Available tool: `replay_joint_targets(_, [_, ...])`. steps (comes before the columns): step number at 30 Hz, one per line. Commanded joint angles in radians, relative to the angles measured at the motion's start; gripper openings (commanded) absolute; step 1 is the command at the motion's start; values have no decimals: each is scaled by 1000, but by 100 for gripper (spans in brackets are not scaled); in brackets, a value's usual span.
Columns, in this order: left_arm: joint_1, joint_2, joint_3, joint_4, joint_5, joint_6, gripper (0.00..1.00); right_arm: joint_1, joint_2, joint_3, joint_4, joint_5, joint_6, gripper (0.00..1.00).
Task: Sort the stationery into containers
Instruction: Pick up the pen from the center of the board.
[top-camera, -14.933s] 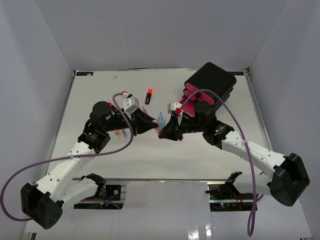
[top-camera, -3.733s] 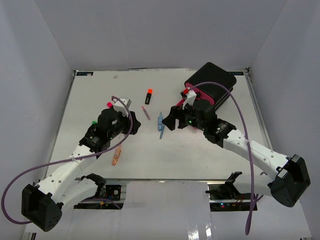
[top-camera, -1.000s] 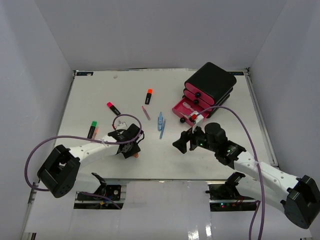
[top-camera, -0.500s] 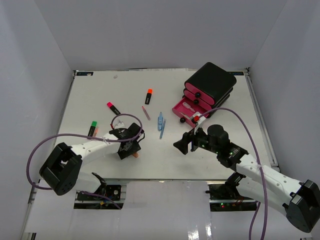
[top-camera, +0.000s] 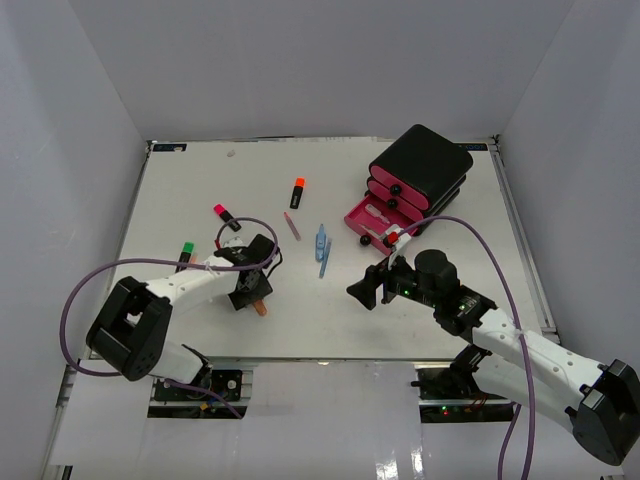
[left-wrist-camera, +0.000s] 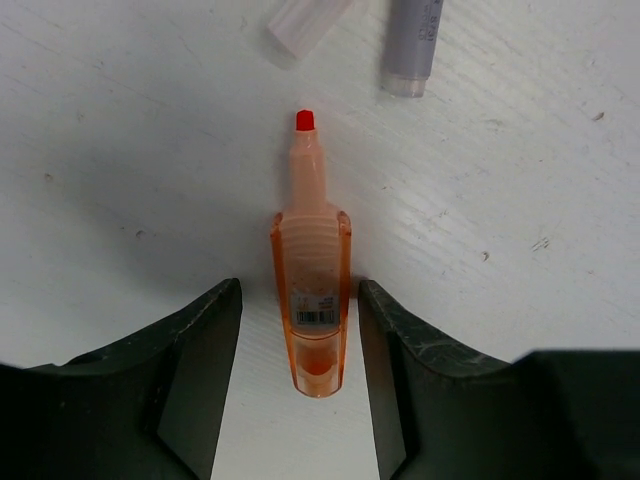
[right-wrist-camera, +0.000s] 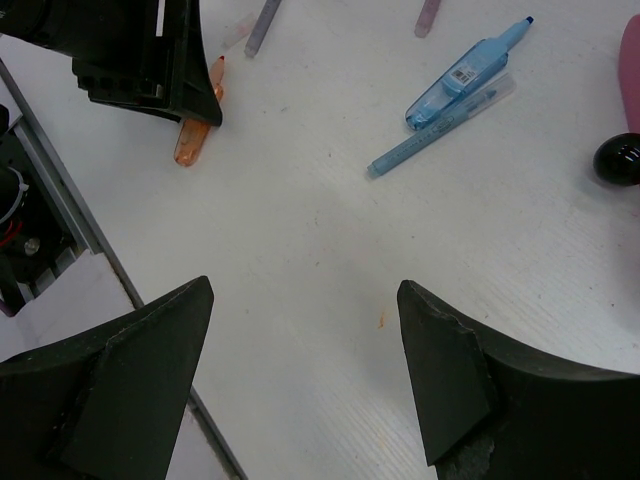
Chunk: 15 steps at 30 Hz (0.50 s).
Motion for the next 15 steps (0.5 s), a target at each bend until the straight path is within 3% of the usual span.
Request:
replay_joint_targets(1, [13, 43, 3, 40, 11, 21, 60, -1, -13, -6, 44, -7, -8, 81])
replay_joint_targets(11, [50, 68, -4, 81, 28, 52, 56, -1, -20, -10, 43, -7, -2, 81])
replay_joint_targets(15, [50, 77, -7, 89, 31, 53, 45, -1, -20, -9, 41, -12, 2, 81])
